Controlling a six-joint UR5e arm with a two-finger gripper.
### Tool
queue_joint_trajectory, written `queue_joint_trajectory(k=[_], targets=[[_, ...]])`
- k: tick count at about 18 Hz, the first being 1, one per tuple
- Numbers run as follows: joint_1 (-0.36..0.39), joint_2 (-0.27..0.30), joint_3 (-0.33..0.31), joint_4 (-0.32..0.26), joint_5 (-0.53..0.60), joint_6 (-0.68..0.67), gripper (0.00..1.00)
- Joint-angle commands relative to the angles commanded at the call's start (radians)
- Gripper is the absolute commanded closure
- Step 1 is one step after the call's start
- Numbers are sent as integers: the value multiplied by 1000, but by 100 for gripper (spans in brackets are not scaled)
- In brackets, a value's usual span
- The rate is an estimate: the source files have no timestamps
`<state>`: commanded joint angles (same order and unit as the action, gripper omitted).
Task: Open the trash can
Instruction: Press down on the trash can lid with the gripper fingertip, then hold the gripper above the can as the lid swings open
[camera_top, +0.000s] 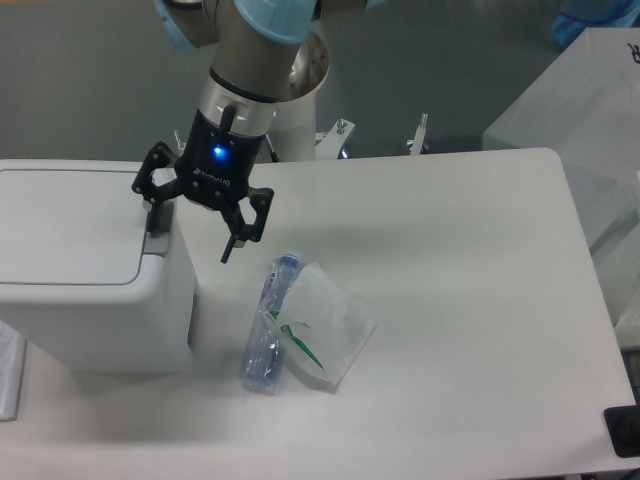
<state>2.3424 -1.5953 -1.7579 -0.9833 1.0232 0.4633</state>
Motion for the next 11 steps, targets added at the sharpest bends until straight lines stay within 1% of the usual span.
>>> queue_joint_trajectory(k=[6,11], targets=[[-2,-5,0,2,0,0,0],[0,2,15,0,-2,-2,0]])
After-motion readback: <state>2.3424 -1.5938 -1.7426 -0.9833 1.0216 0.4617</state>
